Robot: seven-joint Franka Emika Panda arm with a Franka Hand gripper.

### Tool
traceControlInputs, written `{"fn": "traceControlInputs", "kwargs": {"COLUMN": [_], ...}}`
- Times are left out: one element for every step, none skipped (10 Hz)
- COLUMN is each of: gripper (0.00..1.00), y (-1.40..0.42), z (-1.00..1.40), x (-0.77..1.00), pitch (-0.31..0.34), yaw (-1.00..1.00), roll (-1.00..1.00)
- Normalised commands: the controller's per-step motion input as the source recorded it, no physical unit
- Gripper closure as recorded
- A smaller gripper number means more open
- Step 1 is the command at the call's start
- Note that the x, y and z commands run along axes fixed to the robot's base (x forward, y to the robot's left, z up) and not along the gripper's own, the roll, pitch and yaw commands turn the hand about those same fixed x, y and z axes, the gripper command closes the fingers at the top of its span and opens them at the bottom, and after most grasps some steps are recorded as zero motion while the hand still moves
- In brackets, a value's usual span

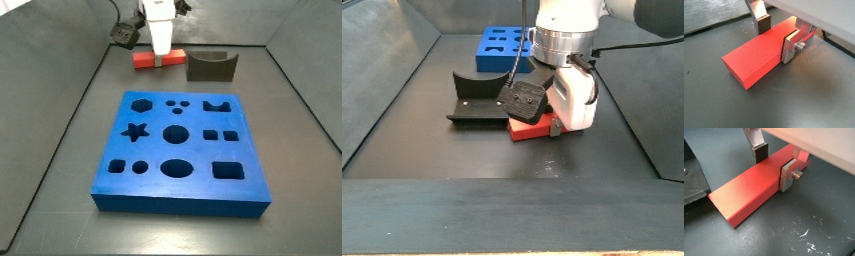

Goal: Pick up the rectangle object. Move up. Place the rectangle object on the fixture. Regrasp the rectangle object. Move to above the board. Insert the rectangle object.
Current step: Pick up the rectangle object, then move up.

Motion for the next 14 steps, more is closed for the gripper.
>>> {"fn": "traceControlInputs", "kwargs": {"gripper": [1.00, 1.00, 1.00, 1.00, 1.00, 1.00, 1.00, 1.00, 1.00, 1.00, 1.00, 1.00, 1.00, 1.00], "y": [0.00, 0.00, 0.01, 0.00, -0.01, -0.01, -0.01, -0.02, -0.02, -0.02, -0.01, -0.01, -0.01, -0.02], "z": [0.00, 1.00, 1.00, 0.99, 0.88, 0.79, 0.72, 0.64, 0.58, 0.52, 0.43, 0.35, 0.27, 0.18], "x": [0.00, 0.00, 0.00, 0.00, 0.00, 0.00, -0.01, -0.01, -0.01, -0.01, 0.00, -0.02, -0.03, -0.03], "pitch": [0.000, 0.000, 0.010, 0.030, 0.061, 0.073, 0.082, 0.082, 0.082, 0.080, 0.098, 0.113, 0.113, 0.110], "yaw": [0.00, 0.00, -0.01, -0.02, -0.03, -0.03, -0.03, -0.03, -0.03, -0.02, -0.01, 0.00, 0.00, 0.02], "roll": [0.00, 0.00, 0.00, 0.01, 0.02, 0.04, 0.05, 0.06, 0.07, 0.08, 0.09, 0.10, 0.12, 0.13]}}
